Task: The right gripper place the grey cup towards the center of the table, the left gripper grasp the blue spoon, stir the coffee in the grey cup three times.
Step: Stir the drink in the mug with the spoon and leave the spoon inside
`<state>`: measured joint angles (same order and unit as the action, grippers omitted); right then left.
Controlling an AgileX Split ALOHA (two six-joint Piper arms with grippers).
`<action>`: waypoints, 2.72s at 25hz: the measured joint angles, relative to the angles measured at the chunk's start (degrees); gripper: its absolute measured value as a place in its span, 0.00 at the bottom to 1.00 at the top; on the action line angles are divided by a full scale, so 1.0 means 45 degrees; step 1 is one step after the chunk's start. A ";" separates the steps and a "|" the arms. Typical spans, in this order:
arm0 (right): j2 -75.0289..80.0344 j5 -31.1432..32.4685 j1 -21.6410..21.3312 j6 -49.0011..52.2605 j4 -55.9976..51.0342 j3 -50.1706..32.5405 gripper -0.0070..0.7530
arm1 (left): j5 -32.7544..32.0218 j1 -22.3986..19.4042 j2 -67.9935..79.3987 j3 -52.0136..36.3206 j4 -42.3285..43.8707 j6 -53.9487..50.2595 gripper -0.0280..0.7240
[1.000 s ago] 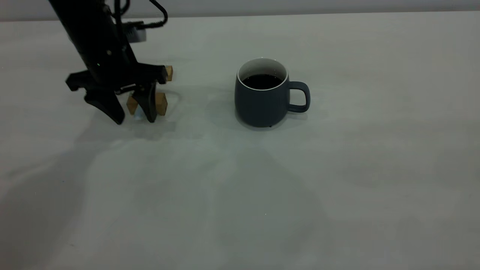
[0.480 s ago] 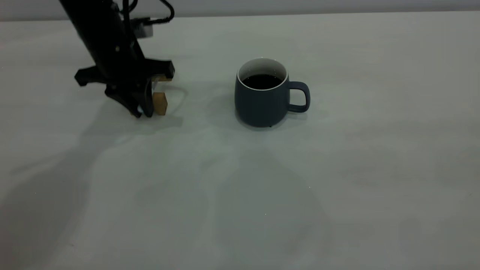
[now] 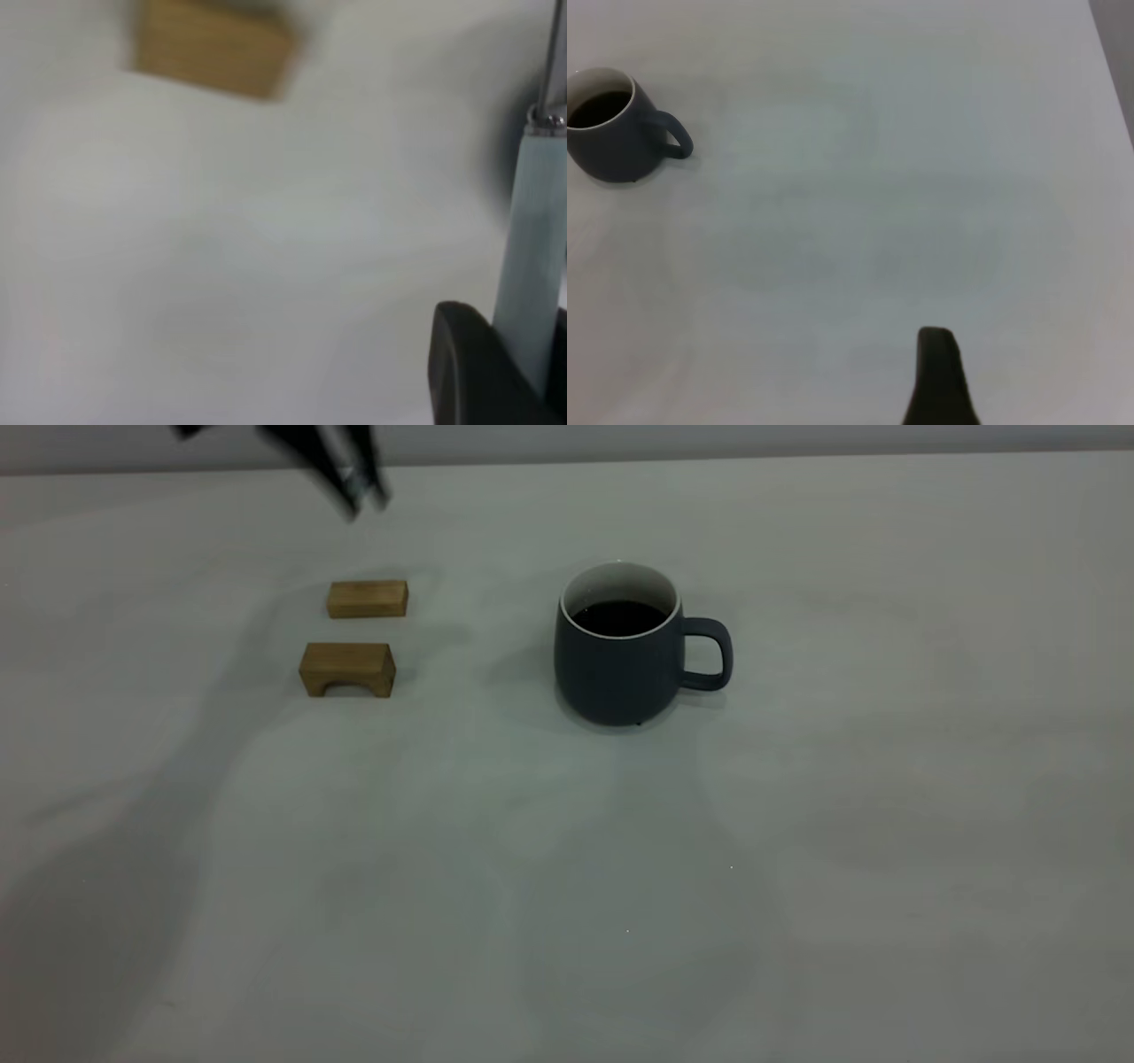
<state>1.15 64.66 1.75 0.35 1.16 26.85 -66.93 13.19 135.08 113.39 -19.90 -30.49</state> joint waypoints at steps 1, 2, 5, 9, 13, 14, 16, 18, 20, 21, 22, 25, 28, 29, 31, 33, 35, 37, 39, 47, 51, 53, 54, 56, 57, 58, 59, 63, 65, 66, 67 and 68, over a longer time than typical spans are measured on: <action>0.0000 0.0000 0.0000 0.0000 0.0000 0.0000 0.79 | 0.0000 0.0000 -0.0028 0.0282 -0.0695 -0.0671 0.25; 0.0000 0.0000 0.0000 0.0000 0.0000 0.0000 0.79 | 0.0000 0.0029 -0.0025 0.0481 -0.1532 -0.1431 0.25; 0.0000 0.0000 0.0000 0.0000 0.0000 0.0000 0.79 | 0.0000 0.0163 -0.0011 0.0651 -0.4284 -0.3171 0.25; 0.0000 0.0014 0.0000 0.0000 0.0000 0.0000 0.79 | 0.0000 0.0493 0.0156 0.0651 -0.7710 -0.4102 0.25; 0.0000 0.0014 0.0000 0.0000 0.0000 0.0000 0.79 | 0.0000 0.0770 0.0481 0.0651 -0.9838 -0.4292 0.25; 0.0000 0.0014 0.0000 0.0000 0.0000 0.0000 0.79 | 0.0000 0.0845 0.0573 0.0651 -1.0104 -0.4303 0.25; 0.0000 0.0014 0.0000 0.0000 0.0000 0.0000 0.79 | 0.0000 0.0982 0.0739 0.0651 -1.0511 -0.4436 0.25; 0.0000 0.0014 0.0000 0.0000 0.0000 0.0000 0.79 | 0.0000 0.1046 0.0916 0.0651 -1.0699 -0.5254 0.25; 0.0000 0.0014 0.0000 0.0000 0.0000 0.0000 0.79 | 0.0000 0.1058 0.1009 0.0651 -1.0748 -0.6435 0.25; 0.0000 0.0014 0.0000 0.0000 0.0000 0.0000 0.79 | 0.0000 0.1058 0.1061 0.0651 -1.0748 -0.7110 0.25; 0.0000 0.0014 0.0000 0.0000 0.0000 0.0000 0.79 | 0.0000 0.1058 0.1111 0.0651 -1.0748 -0.7727 0.25; 0.0000 0.0014 0.0000 0.0000 0.0000 0.0000 0.79 | 0.0000 0.1058 0.1217 0.0651 -1.0816 -0.8843 0.25; 0.0000 0.0014 0.0000 0.0000 0.0000 0.0000 0.79 | 0.0000 0.1058 0.1481 0.0651 -1.0943 -0.9102 0.25; 0.0000 0.0014 0.0000 0.0000 0.0000 0.0000 0.79 | 0.0000 0.1058 0.1610 0.0651 -1.0943 -0.9148 0.25; 0.0000 0.0014 0.0000 0.0000 0.0000 0.0000 0.79 | 0.0000 0.1045 0.1864 0.0651 -1.0943 -0.9171 0.25; 0.0000 0.0014 0.0000 0.0000 0.0000 0.0000 0.79 | 0.0000 0.1045 0.2130 0.0651 -1.0943 -0.9186 0.25; 0.0000 0.0014 0.0000 0.0000 0.0000 0.0000 0.79 | 0.0000 0.1036 0.2341 0.0651 -1.0943 -0.9194 0.25; 0.0000 0.0014 0.0000 0.0000 0.0000 0.0000 0.79 | 0.0000 0.1032 0.2573 0.0651 -1.0943 -0.9180 0.25; 0.0000 0.0014 0.0000 0.0000 0.0000 0.0000 0.79 | 0.0000 0.1032 0.2820 0.0661 -1.0943 -0.8915 0.25; 0.0000 0.0014 0.0000 0.0000 0.0000 0.0000 0.79 | 0.0000 0.1032 0.3486 0.0661 -1.0855 -0.6004 0.25; 0.0000 0.0014 0.0000 0.0000 0.0000 0.0000 0.79 | 0.0000 0.1032 0.3685 0.0661 -1.1205 -0.4371 0.25; 0.0000 0.0014 0.0000 0.0000 0.0000 0.0000 0.79 | 0.0000 0.1032 0.3887 0.0661 -1.2017 -0.4019 0.25; 0.0000 0.0014 0.0000 0.0000 0.0000 0.0000 0.79 | 0.0000 0.1032 0.4036 0.0661 -1.2345 -0.3984 0.25; 0.0000 0.0014 0.0000 0.0000 0.0000 0.0000 0.79 | 0.0000 0.1032 0.4303 0.0661 -1.3073 -0.4139 0.25; 0.0000 0.0014 0.0000 0.0000 0.0000 0.0000 0.79 | 0.0011 0.1032 0.4409 0.0661 -1.3214 -0.4416 0.25; 0.0000 0.0014 0.0000 0.0000 0.0000 0.0000 0.79 | 0.0026 0.1047 0.4470 0.0661 -1.3268 -0.4880 0.25; 0.0000 0.0014 0.0000 0.0000 0.0000 0.0000 0.79 | 0.0026 0.1074 0.4482 0.0661 -1.3254 -0.5383 0.25; 0.0000 0.0014 0.0000 0.0000 0.0000 0.0000 0.79 | 0.0026 0.1140 0.4482 0.0676 -1.2747 -0.8115 0.25; 0.0000 0.0014 0.0000 0.0000 0.0000 0.0000 0.79 | 0.0012 0.1140 0.4482 0.0771 -1.2072 -0.9119 0.25; 0.0000 0.0014 0.0000 0.0000 0.0000 0.0000 0.79 | 0.0012 0.1127 0.4482 0.0923 -1.1597 -0.9337 0.25; 0.0000 0.0014 0.0000 0.0000 0.0000 0.0000 0.79 | 0.0024 0.1109 0.4482 0.1102 -1.1090 -0.9495 0.25; 0.0000 0.0014 0.0000 0.0000 0.0000 0.0000 0.79 | 0.0010 0.1099 0.4482 0.1384 -1.0649 -0.9597 0.25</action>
<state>1.15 64.72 1.75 0.35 1.16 26.85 -66.88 18.13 155.25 119.62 -67.83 -73.68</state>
